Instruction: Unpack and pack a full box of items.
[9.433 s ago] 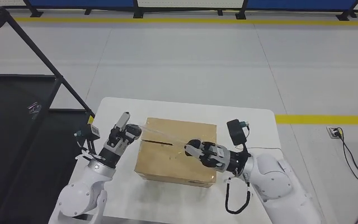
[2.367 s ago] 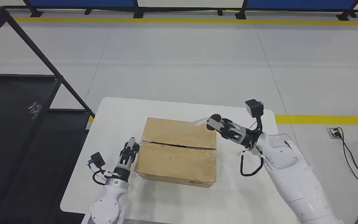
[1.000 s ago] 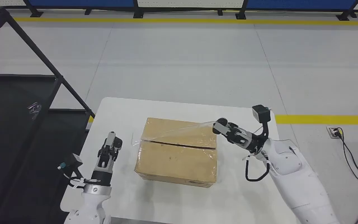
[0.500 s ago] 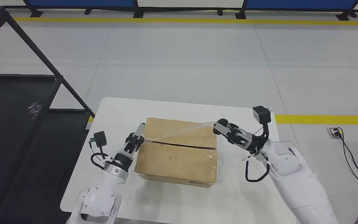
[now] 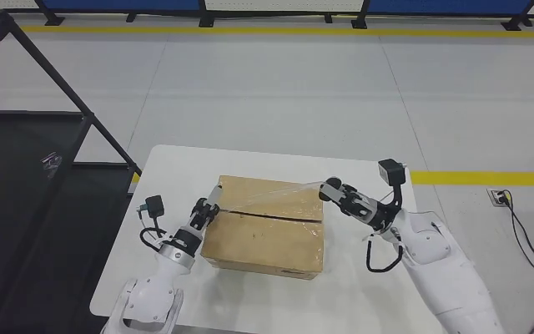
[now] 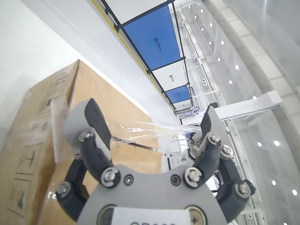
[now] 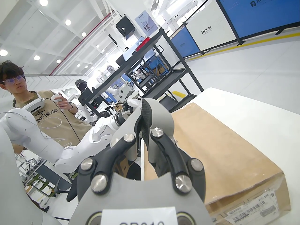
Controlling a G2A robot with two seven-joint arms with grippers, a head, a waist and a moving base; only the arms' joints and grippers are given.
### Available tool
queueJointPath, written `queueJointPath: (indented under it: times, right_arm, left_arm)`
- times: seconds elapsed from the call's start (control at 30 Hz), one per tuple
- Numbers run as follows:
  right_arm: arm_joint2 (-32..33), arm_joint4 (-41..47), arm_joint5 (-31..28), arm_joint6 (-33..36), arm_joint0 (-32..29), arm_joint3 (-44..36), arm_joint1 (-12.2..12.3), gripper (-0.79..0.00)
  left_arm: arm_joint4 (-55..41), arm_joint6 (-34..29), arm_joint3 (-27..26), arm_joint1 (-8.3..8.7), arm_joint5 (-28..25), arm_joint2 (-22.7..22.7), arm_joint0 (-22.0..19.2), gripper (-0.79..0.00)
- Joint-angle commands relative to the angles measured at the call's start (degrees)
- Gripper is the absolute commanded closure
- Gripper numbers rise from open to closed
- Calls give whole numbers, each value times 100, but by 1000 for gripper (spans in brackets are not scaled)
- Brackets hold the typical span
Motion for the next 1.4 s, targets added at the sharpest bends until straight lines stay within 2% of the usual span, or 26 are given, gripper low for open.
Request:
queueJointPath:
  times: [0.0,0.77,1.1,1.37]
  right_arm:
    - [2,3,-24,-6,-11,15,4,0]
    - [-59,115,-88,122,-73,178,40,0]
    - [-45,350,98,431,-90,242,90,0]
    - [73,695,561,873,-187,182,173,0]
  left_arm:
    - [-17,5,70,2,1,-20,-12,-785]
    - [-49,-29,470,9,-139,10,-65,-785]
    - [-38,-24,512,10,-139,38,-99,-785]
    - [7,-45,513,13,-143,59,-145,-785]
